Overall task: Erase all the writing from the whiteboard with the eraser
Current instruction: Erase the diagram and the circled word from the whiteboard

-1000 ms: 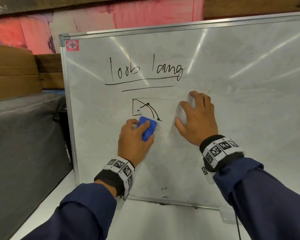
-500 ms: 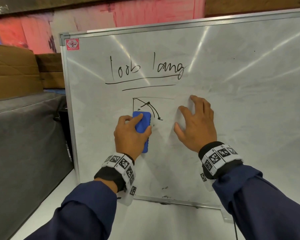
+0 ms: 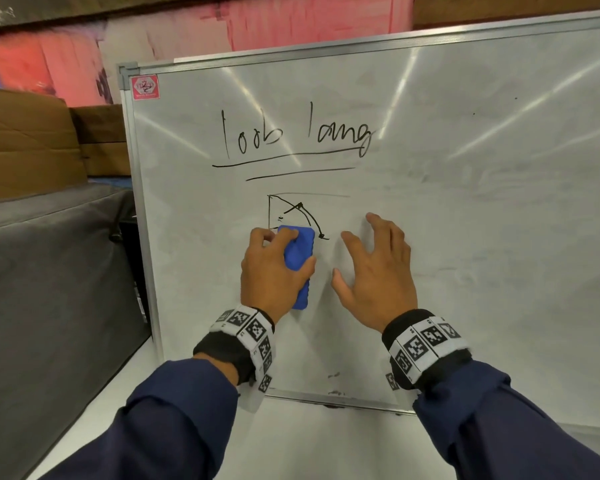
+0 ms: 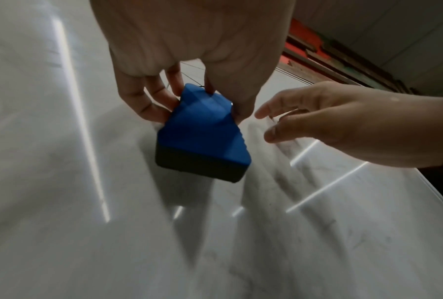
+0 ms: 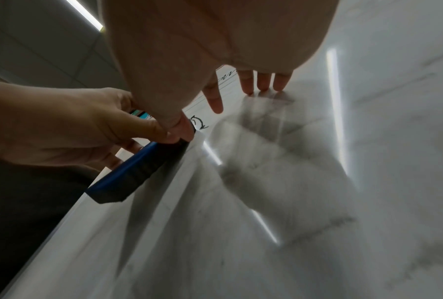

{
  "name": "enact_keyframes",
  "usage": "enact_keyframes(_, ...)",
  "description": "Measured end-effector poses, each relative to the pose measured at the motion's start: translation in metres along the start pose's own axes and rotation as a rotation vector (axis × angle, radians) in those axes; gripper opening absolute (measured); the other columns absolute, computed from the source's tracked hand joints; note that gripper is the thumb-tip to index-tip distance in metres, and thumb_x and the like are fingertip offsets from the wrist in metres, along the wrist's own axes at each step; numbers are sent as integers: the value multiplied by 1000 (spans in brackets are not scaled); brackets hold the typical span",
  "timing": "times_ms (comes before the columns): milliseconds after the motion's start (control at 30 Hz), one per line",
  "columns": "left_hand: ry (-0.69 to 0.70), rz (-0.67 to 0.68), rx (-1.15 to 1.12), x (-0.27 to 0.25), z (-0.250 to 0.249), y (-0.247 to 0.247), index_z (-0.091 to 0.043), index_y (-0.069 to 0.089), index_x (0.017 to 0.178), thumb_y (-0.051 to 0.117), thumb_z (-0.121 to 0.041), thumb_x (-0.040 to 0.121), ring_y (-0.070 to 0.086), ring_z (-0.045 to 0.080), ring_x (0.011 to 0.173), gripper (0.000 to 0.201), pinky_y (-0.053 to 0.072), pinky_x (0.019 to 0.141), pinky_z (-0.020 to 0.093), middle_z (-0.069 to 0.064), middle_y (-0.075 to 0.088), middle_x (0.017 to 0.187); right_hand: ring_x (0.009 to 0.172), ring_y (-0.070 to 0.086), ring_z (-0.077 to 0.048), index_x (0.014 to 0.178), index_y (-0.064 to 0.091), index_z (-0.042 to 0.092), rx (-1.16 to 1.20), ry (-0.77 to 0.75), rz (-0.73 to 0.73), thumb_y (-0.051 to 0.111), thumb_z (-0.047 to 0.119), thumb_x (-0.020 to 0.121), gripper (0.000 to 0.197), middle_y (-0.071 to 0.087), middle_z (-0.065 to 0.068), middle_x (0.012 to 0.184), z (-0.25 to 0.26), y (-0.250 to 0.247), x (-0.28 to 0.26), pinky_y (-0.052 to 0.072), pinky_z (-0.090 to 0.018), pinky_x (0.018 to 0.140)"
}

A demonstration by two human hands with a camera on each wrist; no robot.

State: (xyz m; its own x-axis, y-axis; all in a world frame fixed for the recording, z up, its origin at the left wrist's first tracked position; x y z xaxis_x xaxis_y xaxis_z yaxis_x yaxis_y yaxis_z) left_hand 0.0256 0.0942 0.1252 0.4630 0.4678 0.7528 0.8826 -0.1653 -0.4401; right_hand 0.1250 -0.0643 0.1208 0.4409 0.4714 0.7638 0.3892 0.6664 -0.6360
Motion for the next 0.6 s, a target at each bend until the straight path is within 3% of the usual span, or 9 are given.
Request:
enact_keyframes(133,21,60,29,-2,7,-2,-31,60,120,79,-46,77,54,14,93,50,51,81,26,-4,44,115,143,24,-39,138,51,21,-30,1,71,60,50,86,60,27,-16,157,0,4,-7,34,-54,111)
enact_keyframes(233,17,29,32,9,10,-7,-31,60,121,79,-46,78,52,14,91,49,50,79,26,-5,43,115,141,26,-39,137,52,21,-49,-4,80,59,51,86,59,29,-16,155,-1,1,-4,36,-53,110)
enact_keyframes(433,48,93,28,-8,7,4,-30,58,118,76,-47,79,53,17,91,46,57,76,35,-5,40,112,139,29,-39,134,54,21,-13,20,61,60,50,85,57,32,-15,153,2,2,-3,40,-54,106)
enact_keyframes(600,75,10,-14,8,-1,9,-27,60,118,77,-47,79,53,18,91,46,56,76,35,-2,43,114,138,30,-36,132,56,23,55,76,0,63,45,85,53,33,-13,153,8,4,-3,41,-53,103)
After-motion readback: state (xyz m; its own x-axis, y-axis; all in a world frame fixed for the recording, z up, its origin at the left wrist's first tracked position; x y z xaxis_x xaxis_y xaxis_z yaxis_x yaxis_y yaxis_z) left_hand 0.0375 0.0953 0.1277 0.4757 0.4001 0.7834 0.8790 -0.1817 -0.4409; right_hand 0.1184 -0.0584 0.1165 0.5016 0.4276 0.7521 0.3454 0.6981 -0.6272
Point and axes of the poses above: each hand's wrist, its own x-axis towards the middle knuckle, its own y-axis out of the palm, z = x × y, the point moved 2 cm from there along x, towards the middle knuckle
